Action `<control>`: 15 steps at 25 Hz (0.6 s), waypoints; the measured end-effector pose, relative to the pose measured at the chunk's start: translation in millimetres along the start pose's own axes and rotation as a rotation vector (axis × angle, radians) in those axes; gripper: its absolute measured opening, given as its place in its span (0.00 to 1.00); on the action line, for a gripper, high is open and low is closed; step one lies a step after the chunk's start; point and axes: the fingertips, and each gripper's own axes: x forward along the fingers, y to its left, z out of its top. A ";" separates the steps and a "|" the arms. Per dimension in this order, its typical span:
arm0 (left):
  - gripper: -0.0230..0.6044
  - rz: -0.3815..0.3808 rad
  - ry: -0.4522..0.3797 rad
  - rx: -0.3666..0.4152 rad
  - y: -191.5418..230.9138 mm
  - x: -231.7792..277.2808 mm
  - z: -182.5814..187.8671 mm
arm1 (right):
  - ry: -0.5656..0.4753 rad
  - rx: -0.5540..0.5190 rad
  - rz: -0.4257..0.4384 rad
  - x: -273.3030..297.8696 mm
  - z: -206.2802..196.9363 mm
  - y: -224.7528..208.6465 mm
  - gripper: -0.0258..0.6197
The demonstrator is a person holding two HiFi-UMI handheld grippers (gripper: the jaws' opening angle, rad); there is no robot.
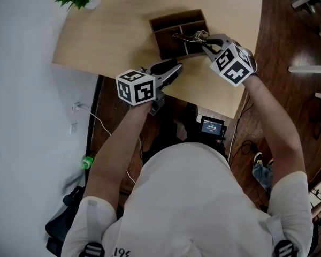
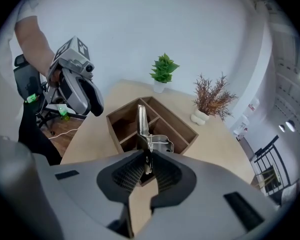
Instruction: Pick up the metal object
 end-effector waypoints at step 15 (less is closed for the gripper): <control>0.19 -0.011 0.011 0.001 3.1 7.0 1.8 | 0.039 -0.139 0.086 1.2 2.7 17.7 0.10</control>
